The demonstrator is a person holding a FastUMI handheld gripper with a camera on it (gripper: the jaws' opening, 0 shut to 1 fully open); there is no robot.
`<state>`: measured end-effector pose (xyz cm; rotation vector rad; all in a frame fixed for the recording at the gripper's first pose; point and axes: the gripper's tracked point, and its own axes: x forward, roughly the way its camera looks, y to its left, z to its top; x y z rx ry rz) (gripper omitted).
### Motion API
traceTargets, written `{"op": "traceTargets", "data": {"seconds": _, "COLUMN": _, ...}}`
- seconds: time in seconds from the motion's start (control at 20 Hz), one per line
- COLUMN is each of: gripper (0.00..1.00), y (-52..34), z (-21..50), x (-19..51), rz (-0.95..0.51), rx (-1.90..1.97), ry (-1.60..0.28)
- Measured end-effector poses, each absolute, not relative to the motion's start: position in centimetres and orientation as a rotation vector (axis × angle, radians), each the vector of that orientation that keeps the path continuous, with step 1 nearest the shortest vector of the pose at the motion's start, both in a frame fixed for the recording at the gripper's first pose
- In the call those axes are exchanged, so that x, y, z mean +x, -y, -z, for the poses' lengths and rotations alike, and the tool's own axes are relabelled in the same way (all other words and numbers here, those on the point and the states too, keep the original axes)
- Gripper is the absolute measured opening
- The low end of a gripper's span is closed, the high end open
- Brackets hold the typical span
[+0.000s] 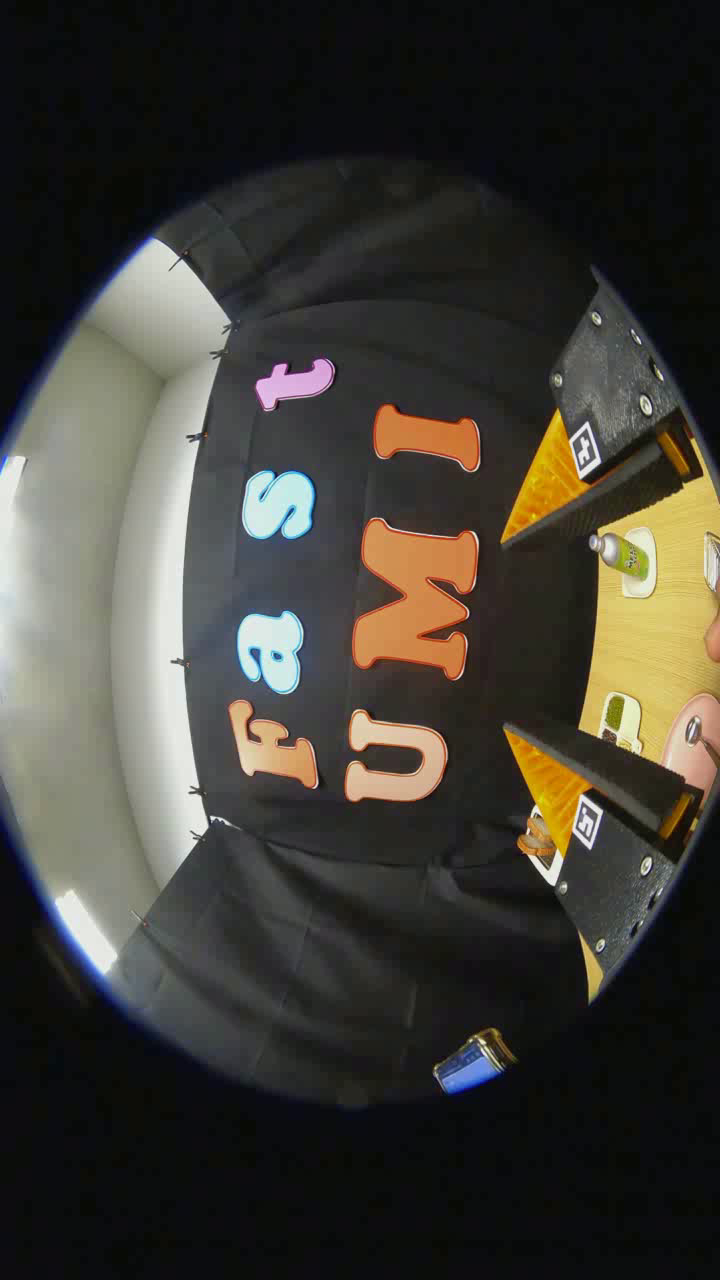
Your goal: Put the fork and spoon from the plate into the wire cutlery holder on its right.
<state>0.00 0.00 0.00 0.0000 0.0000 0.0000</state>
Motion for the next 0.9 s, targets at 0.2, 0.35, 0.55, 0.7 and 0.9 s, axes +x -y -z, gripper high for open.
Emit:
{"op": "traceTargets", "data": {"seconds": 0.2, "gripper": 0.98, "y": -0.4, "z": 0.2, "x": 0.3, "rz": -0.016, "rx": -0.001, "ry": -0.008}}
{"op": "traceTargets", "data": {"seconds": 0.35, "gripper": 0.98, "y": -1.0, "z": 0.8, "x": 0.4, "rz": -0.037, "rx": 0.002, "ry": -0.026}}
{"op": "traceTargets", "data": {"seconds": 0.55, "gripper": 0.98, "y": -1.0, "z": 1.0, "x": 0.5, "rz": -0.042, "rx": 0.004, "ry": -0.033}}
{"op": "traceTargets", "data": {"seconds": 0.7, "gripper": 0.98, "y": -1.0, "z": 1.3, "x": 0.7, "rz": -0.046, "rx": 0.005, "ry": -0.041}}
{"op": "traceTargets", "data": {"seconds": 0.9, "gripper": 0.99, "y": -0.9, "z": 1.3, "x": 0.8, "rz": -0.046, "rx": 0.011, "ry": -0.041}}
